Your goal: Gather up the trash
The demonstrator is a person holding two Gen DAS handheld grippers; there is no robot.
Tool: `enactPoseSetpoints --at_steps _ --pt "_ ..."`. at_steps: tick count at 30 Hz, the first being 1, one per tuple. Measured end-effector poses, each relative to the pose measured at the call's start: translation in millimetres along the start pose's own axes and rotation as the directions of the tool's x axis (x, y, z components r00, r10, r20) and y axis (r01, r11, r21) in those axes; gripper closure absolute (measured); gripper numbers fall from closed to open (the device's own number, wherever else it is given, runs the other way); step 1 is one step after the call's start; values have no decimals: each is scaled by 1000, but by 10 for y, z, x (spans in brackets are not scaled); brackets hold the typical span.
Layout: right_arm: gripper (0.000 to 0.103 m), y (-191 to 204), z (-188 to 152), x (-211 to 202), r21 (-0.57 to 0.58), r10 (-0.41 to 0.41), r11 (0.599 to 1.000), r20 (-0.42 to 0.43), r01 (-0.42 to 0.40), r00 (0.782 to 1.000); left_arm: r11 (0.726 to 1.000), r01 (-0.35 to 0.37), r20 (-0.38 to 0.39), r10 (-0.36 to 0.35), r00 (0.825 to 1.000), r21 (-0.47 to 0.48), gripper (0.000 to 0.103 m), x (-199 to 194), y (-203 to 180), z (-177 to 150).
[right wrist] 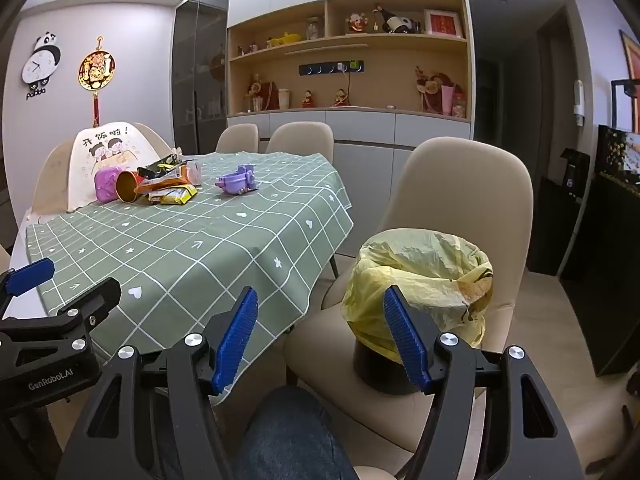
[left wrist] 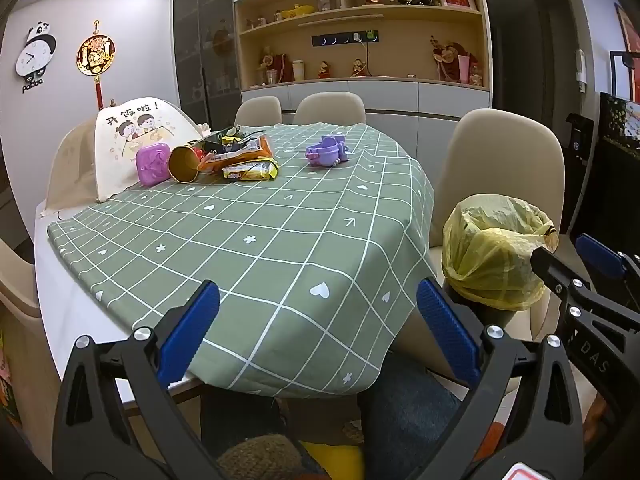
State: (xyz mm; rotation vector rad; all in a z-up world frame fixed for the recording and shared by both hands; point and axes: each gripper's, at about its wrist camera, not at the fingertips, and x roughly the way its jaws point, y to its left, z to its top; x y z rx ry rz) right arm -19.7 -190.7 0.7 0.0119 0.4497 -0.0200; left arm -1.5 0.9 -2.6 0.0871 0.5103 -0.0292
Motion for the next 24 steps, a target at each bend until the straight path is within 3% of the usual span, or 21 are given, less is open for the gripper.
enactPoseSetpoints --at_steps 24 --pt "41 -33 -9 5 13 -12 1000 3 12 1000 1000 7 -5 -7 1000 12 9 -10 -54 5"
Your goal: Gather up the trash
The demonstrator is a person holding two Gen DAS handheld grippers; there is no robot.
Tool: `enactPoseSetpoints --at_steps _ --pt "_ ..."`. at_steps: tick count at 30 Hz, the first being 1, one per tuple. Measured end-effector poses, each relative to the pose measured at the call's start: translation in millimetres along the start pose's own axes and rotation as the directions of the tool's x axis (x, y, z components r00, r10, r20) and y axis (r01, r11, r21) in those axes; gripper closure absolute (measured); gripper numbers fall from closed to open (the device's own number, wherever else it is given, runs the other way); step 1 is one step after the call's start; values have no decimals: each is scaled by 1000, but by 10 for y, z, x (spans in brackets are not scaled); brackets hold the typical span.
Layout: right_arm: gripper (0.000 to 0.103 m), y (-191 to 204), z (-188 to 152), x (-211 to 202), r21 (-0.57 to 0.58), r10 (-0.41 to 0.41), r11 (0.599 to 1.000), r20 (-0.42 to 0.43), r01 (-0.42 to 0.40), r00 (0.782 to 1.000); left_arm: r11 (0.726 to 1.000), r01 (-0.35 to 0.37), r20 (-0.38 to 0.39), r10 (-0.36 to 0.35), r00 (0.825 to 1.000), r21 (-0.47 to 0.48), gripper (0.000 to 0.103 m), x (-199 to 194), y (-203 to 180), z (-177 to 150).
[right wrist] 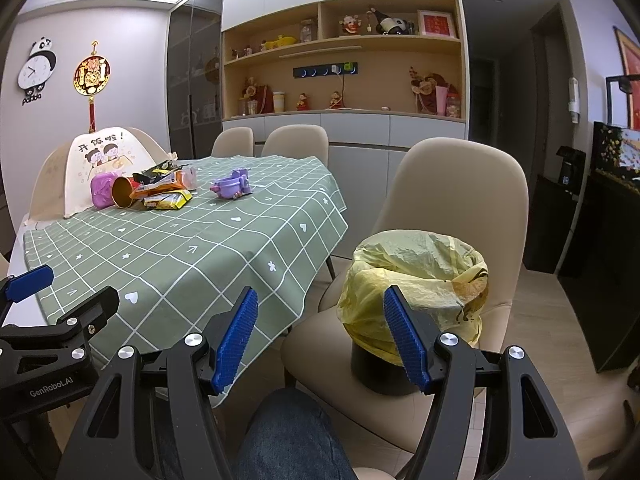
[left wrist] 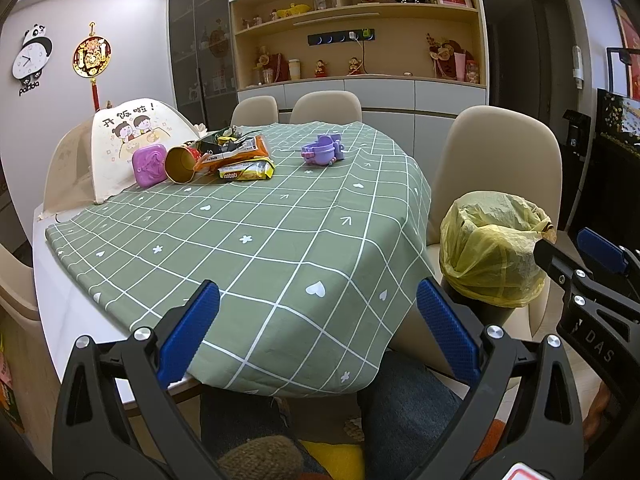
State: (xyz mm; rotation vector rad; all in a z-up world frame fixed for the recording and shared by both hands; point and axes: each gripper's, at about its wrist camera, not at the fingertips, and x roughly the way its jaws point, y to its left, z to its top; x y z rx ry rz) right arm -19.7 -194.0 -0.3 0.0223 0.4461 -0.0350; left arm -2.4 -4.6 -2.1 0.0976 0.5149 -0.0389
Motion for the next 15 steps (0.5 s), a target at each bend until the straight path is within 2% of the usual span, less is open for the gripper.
enactPoseSetpoints --at_steps 15 --pt "41 -7 3 4 3 0 1000 -2 0 1000 1000 0 -4 0 1000 0 9 12 -1 6"
